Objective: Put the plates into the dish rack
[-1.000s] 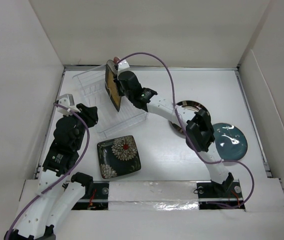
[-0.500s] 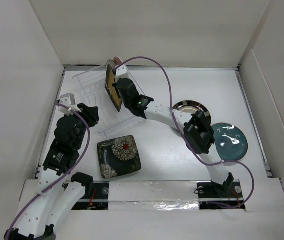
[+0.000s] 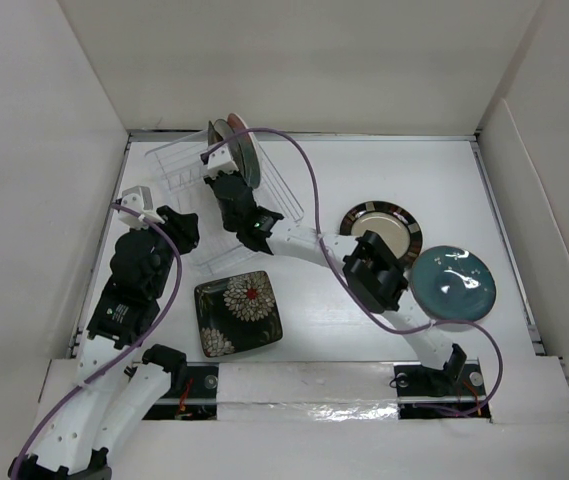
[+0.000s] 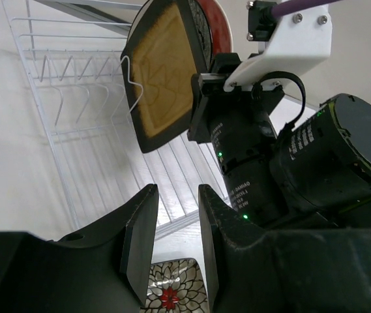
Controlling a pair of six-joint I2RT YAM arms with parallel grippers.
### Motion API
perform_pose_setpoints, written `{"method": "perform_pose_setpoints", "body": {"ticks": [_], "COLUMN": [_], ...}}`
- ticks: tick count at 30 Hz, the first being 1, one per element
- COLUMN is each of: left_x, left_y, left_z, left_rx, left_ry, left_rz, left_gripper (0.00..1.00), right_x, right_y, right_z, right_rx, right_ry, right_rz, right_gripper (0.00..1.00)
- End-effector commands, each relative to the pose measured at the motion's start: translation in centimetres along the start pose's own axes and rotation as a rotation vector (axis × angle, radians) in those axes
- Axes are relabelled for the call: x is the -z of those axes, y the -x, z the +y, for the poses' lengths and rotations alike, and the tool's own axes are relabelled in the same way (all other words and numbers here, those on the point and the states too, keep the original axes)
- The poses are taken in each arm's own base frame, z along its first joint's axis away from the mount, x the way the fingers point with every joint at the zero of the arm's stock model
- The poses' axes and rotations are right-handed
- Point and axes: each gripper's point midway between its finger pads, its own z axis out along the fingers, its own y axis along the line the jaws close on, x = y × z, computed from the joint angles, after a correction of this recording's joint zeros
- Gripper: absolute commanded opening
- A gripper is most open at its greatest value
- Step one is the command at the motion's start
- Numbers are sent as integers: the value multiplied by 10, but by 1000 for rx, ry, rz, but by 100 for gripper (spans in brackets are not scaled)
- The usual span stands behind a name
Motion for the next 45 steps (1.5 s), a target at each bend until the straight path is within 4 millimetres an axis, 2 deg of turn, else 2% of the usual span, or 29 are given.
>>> {"method": "perform_pose_setpoints", "body": {"ticks": [1, 6, 9, 12, 13, 15, 16, 17, 18, 25, 29, 30, 31, 33, 35, 36, 37, 38, 39, 40, 41, 42, 43, 44, 45], "left_x": [-2, -1, -1, -1, -2, -1, -2, -2, -2, -2, -1, -2, -2, -2, -1, -1, 0, 0, 0, 0, -1, -1, -2, -2, -2], "left_y": [13, 14, 14, 15, 14, 14, 14, 14, 13, 14, 14, 14, 14, 14, 15, 15, 16, 16, 17, 17, 17, 16, 15, 14, 16], "left_z": [-10, -11, -11, -9, -10, -10, -10, -10, -10, -8, -8, -8, -8, -8, -8, -7, -7, -6, -7, -7, -7, -6, -5, -6, -7], "left_rx": [2, 5, 5, 6, 6, 9, 7, 7, 7, 8, 8, 8, 8, 7, 9, 7, 6, 6, 8, 7, 6, 5, 3, 4, 3], "left_ry": [-36, -38, -43, -35, -38, -40, -40, -42, -42, -34, -34, -34, -35, -34, -34, -32, -28, -25, -28, -29, -26, -24, -21, -23, -26], "left_rz": [-40, -42, -41, -45, -42, -42, -41, -42, -38, -44, -44, -42, -42, -39, -46, -45, -51, -50, -52, -53, -51, -48, -44, -42, -45], "left_gripper": [28, 28, 28, 28, 28, 28, 28, 28, 28, 28, 28, 28, 28, 28, 28, 28, 28, 28, 28, 28, 29, 29, 28, 28, 28], "right_x": [-9, -28, -37, -37, -37, -37, -39, -38, -38, -36, -27, -24, -16, -5, 18, 27, 40, 57, 75, 77, 95, 106, 117, 129, 148], "right_y": [104, 97, 82, 66, 55, 47, 41, 39, 39, 35, 49, 45, 65, 80, 96, 100, 79, 103, 102, 102, 95, 91, 88, 80, 58], "right_z": [-44, -33, -18, -9, -5, -3, -7, -7, -6, -5, -13, -14, -20, -19, -20, -22, -15, -30, -40, -38, -51, -57, -62, -66, -77], "right_rx": [-293, -291, -289, -273, -254, -255, -251, -248, -252, -250, -277, -272, -291, -330, -386, -408, -401, -454, -467, -479, -496, -509, -525, -555, -550], "right_ry": [-140, -90, -23, 9, 22, 29, 28, 31, 33, 47, 57, 64, 87, 147, 252, 283, 344, 367, 392, 403, 415, 425, 441, 456, 463], "right_rz": [-257, -250, -214, -180, -153, -133, -120, -117, -116, -97, -103, -92, -114, -109, -99, -96, -60, -91, -79, -76, -56, -50, -50, -29, 7], "right_gripper": [0, 0, 0, 0, 0, 14, 26, 26, 35, 43, 47, 51, 52, 57, 61, 66, 69, 71, 76, 77, 78, 74, 63, 46, 9]}}
